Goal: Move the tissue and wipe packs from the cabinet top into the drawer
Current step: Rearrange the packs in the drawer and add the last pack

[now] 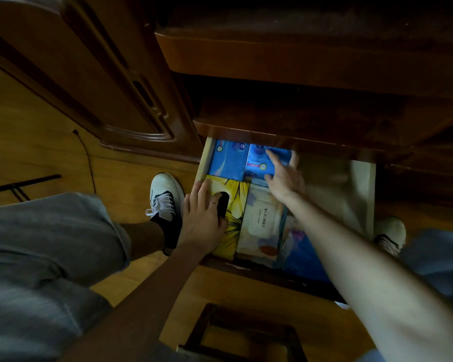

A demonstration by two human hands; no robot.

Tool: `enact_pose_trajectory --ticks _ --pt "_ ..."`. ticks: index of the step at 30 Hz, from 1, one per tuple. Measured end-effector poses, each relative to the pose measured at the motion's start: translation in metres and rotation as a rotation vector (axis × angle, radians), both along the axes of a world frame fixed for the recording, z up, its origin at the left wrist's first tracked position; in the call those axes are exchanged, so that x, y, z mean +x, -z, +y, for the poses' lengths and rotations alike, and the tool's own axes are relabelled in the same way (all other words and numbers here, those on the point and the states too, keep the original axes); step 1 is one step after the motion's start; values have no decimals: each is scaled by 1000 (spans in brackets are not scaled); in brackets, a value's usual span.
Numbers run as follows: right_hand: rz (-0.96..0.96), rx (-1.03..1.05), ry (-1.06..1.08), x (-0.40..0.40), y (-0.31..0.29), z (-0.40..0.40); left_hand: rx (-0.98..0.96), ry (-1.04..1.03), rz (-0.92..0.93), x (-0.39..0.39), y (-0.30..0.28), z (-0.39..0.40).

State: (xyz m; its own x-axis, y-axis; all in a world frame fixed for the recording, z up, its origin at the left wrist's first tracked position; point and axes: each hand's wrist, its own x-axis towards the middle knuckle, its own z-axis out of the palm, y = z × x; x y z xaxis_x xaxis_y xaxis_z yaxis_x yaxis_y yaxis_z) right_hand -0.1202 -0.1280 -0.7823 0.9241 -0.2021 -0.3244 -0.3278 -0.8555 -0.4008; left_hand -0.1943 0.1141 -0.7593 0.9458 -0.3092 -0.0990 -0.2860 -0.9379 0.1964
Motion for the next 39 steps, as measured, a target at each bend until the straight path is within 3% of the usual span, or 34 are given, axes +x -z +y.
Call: enact_pose_trajectory --ticks 14,18,21,23,26,28,34,39 --pt "20 -119 -136 -11 2 -10 -11 10 44 0 -6 1" --pt "78 -178 -161 -5 -12 -15 174 57 -11 -2 -16 -4" --pt "-86 -212 -30 -20 -23 -27 191 143 -90 -6 -27 -26" --pt "-155 -83 19 -38 -21 -31 123 236 -102 -8 -31 -42" --pt "131 62 -210 -68 -12 -28 227 468 -23 -13 -26 -49" --pt "255 115 -250 -79 -5 -24 312 542 64 -18 -20 -43" --pt "248 37 -331 -75 -6 -16 364 559 128 -18 -22 -43" --pt "252 90 -292 -76 -18 -9 361 560 136 -17 -30 -47"
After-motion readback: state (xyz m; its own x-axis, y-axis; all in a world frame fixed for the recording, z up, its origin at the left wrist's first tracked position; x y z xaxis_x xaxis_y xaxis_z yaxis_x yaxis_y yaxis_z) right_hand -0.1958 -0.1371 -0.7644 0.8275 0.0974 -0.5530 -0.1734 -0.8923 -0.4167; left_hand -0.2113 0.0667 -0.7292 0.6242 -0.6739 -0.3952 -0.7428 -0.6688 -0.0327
